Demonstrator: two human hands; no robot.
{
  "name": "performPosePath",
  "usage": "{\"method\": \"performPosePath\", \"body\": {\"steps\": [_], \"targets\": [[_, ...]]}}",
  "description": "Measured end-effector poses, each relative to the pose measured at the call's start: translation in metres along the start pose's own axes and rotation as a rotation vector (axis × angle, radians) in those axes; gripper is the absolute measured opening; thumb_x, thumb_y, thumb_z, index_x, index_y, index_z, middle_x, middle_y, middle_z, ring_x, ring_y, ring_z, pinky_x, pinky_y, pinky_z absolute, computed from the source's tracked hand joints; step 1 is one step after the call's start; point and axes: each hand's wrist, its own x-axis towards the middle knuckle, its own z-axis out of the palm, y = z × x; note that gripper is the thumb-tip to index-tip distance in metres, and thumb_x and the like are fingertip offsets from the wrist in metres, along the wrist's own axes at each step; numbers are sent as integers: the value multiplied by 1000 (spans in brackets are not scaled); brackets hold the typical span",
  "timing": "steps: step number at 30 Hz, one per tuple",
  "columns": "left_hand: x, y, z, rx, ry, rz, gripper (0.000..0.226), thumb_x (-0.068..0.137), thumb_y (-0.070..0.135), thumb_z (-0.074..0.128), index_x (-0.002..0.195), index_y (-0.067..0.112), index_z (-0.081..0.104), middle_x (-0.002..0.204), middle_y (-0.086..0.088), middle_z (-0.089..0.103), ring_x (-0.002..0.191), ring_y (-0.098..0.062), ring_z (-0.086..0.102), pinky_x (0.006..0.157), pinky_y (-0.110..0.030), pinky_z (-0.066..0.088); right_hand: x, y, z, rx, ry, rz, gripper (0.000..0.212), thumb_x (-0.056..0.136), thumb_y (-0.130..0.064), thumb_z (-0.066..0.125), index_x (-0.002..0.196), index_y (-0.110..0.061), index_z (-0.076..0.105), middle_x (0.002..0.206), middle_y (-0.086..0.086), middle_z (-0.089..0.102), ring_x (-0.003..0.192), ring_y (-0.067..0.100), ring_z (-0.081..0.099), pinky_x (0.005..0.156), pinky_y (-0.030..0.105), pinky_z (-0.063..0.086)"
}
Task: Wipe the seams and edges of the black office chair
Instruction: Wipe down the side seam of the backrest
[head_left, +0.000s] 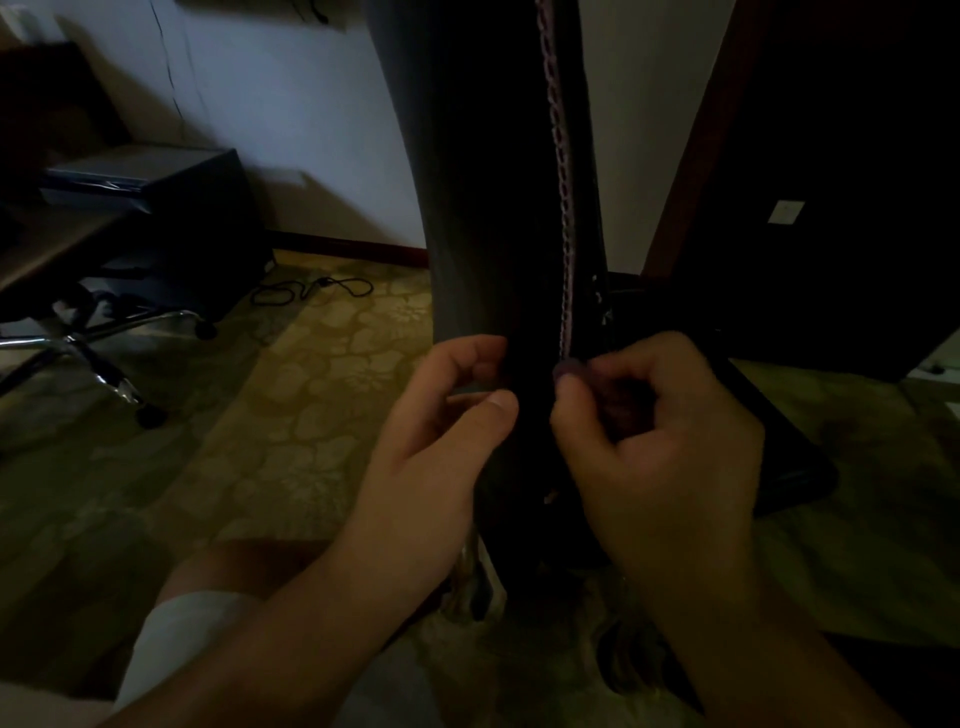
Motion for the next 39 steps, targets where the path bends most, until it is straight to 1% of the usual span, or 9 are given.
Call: {"method": "performPosePath", "body": {"steps": [6, 10, 15, 18, 22, 26, 31, 34, 39], "targets": [[4, 6, 0, -13, 19, 24, 38, 85, 20, 54, 120, 10, 63, 110, -6, 72, 98, -19, 71, 73, -21, 56, -2, -2, 0, -36, -59, -72, 12, 87, -34, 65, 90, -25, 59, 80, -11, 61, 73, 1, 60, 62, 7, 45], [3, 13, 2, -9, 22, 77, 30, 85, 15, 59, 115, 13, 64, 93, 10, 74, 86, -5, 71, 68, -13, 53, 5, 1, -3, 8, 29, 38, 19, 84, -32, 69, 87, -38, 52, 74, -22, 57, 73, -4, 61, 57, 3, 43], [1, 23, 6, 5, 23, 168, 41, 78, 21, 51, 118, 16, 61, 94, 20, 74, 91, 4, 70, 69, -8, 51, 0, -4, 0, -2, -31, -15, 9, 85, -33, 67, 88, -29, 59, 77, -15, 61, 71, 0, 62, 59, 6, 45], [3, 23, 8, -4, 11, 142, 39, 85, 19, 55, 123, 17, 59, 100, 19, 74, 96, 1, 70, 71, -8, 51, 5, -2, -3, 63, 26, 78, 16, 83, -31, 69, 83, -38, 55, 72, -17, 60, 72, -2, 63, 56, 5, 45], [4, 23, 7, 5, 10, 124, 40, 93, 13, 58, 133, 16, 58, 113, 10, 74, 107, -6, 69, 76, -11, 52, -3, -10, 1, 8, -85, -22, 9, 86, -38, 63, 91, -33, 57, 80, -15, 62, 73, -2, 62, 60, 7, 47], [4, 23, 9, -14, -10, 124, 46, 86, 19, 54, 132, 14, 57, 108, 11, 75, 103, -6, 71, 74, -10, 52, 3, -6, -1, 68, 45, 96, 12, 83, -31, 68, 86, -33, 56, 74, -18, 61, 74, -4, 63, 55, 3, 44], [4, 22, 9, -13, -1, 140, 49, 82, 22, 52, 130, 17, 59, 110, 13, 74, 105, -5, 69, 74, -10, 52, -2, -9, 2, 42, -51, 0, 12, 86, -35, 69, 90, -31, 59, 82, -15, 64, 77, -3, 63, 62, 5, 47], [4, 22, 11, -30, -7, 131, 48, 80, 21, 52, 128, 18, 59, 104, 15, 75, 99, -3, 71, 71, -10, 52, 3, -3, -1, 68, 54, 56, 11, 84, -33, 69, 87, -31, 58, 77, -18, 62, 74, -3, 64, 59, 5, 46], [6, 20, 6, -5, 9, 135, 37, 91, 14, 56, 128, 19, 60, 111, 12, 74, 105, -6, 69, 76, -11, 52, 0, -7, 3, 0, -24, -36, 11, 85, -37, 67, 90, -30, 59, 80, -15, 61, 76, -3, 61, 62, 1, 43]]}}
